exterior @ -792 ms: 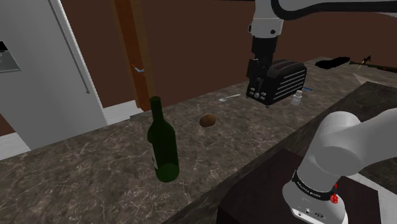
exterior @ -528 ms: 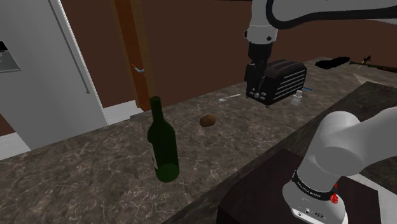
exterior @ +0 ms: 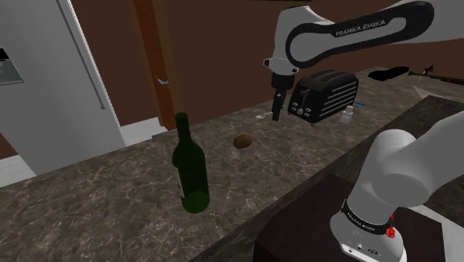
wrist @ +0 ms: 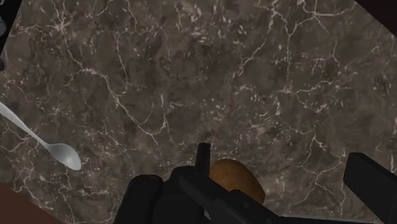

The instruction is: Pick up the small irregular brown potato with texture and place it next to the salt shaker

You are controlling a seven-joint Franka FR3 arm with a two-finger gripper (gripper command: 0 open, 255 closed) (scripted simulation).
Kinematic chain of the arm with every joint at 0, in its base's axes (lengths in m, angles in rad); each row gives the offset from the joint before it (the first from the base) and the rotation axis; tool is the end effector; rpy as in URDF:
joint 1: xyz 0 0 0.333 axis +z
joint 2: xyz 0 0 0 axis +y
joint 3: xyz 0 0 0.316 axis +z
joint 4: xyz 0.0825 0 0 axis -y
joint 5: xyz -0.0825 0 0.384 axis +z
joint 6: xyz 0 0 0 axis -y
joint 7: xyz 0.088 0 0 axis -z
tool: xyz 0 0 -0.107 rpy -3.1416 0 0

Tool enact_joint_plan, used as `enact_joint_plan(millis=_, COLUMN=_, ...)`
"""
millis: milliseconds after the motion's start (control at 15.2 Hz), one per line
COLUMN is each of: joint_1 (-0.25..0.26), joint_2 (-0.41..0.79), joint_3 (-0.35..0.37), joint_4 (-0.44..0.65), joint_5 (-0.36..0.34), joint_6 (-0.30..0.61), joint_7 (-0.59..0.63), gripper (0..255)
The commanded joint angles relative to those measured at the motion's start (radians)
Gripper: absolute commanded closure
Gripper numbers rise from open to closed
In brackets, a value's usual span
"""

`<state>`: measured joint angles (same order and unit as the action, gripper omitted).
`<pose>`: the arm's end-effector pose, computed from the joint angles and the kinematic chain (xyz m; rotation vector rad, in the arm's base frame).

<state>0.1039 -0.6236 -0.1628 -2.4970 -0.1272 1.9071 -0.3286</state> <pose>0.3655 -0.0350 0.4947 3.0662 0.5246 0.0376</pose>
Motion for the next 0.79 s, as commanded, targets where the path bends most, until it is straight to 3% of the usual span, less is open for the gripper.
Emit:
enact_joint_plan(millis=0, joint_1=0.024, joint_2=0.063, joint_3=-0.027, joint_4=-0.008, joint_5=-0.002, joint_6=0.088, joint_7=-0.072, gripper=0)
enact_joint_plan(millis=396, joint_1=0.100, joint_2=0.267, joint_3=-0.098, joint_4=0.003, joint_5=0.028, joint_6=0.313, joint_7=-0.294, gripper=0)
enact_joint_plan(millis=726, joint_1=0.168, joint_2=0.455, joint_3=-0.140, joint_4=0.050, joint_5=0.109, joint_6=0.473, joint_7=-0.506, gripper=0)
